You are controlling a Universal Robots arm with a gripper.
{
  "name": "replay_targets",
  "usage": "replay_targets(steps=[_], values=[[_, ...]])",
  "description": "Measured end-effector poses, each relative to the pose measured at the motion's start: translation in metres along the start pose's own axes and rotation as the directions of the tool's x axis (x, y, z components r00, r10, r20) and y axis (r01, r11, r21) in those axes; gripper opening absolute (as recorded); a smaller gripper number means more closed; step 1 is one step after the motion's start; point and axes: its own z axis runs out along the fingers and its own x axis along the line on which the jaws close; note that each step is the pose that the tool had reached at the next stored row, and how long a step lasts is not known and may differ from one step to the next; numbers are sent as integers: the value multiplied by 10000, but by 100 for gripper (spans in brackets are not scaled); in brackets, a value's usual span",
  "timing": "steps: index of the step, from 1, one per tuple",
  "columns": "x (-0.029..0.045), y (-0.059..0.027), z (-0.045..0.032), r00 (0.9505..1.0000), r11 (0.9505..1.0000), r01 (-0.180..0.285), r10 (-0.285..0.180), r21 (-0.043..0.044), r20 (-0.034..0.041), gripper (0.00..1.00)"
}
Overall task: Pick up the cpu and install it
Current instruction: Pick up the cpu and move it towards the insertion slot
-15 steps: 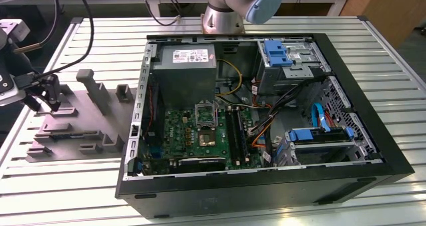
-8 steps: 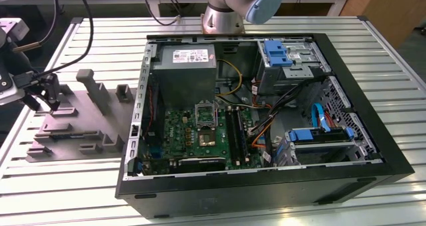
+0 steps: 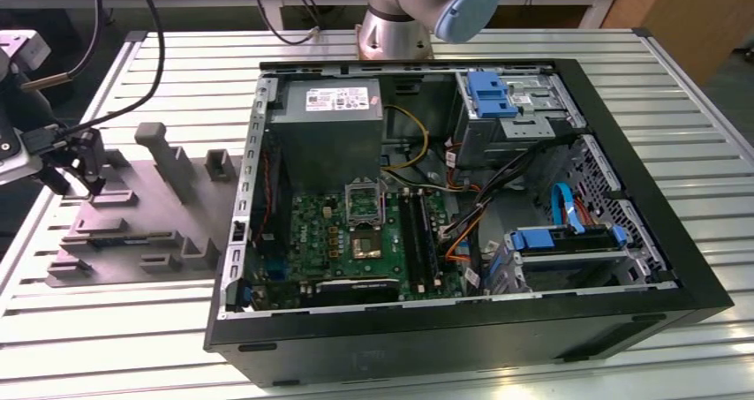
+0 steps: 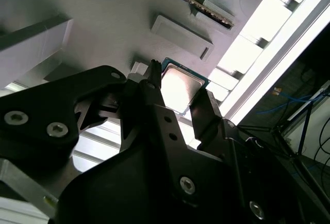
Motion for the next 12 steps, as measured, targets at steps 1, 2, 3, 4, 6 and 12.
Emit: replay_targets(steps=[1, 2, 3, 4, 6, 12], values=[[0, 0, -4, 10000, 10000, 0, 0, 2, -3, 47], [0, 0, -8, 10000, 10000, 0, 0, 2, -3, 47], [0, 0, -13, 10000, 10000, 0, 0, 1, -2, 47], [0, 0, -17, 10000, 10000, 0, 0, 0, 0, 47], [0, 1, -25, 10000, 10000, 0, 0, -1, 2, 47], [0, 1, -58, 10000, 10000, 0, 0, 0, 0, 47]])
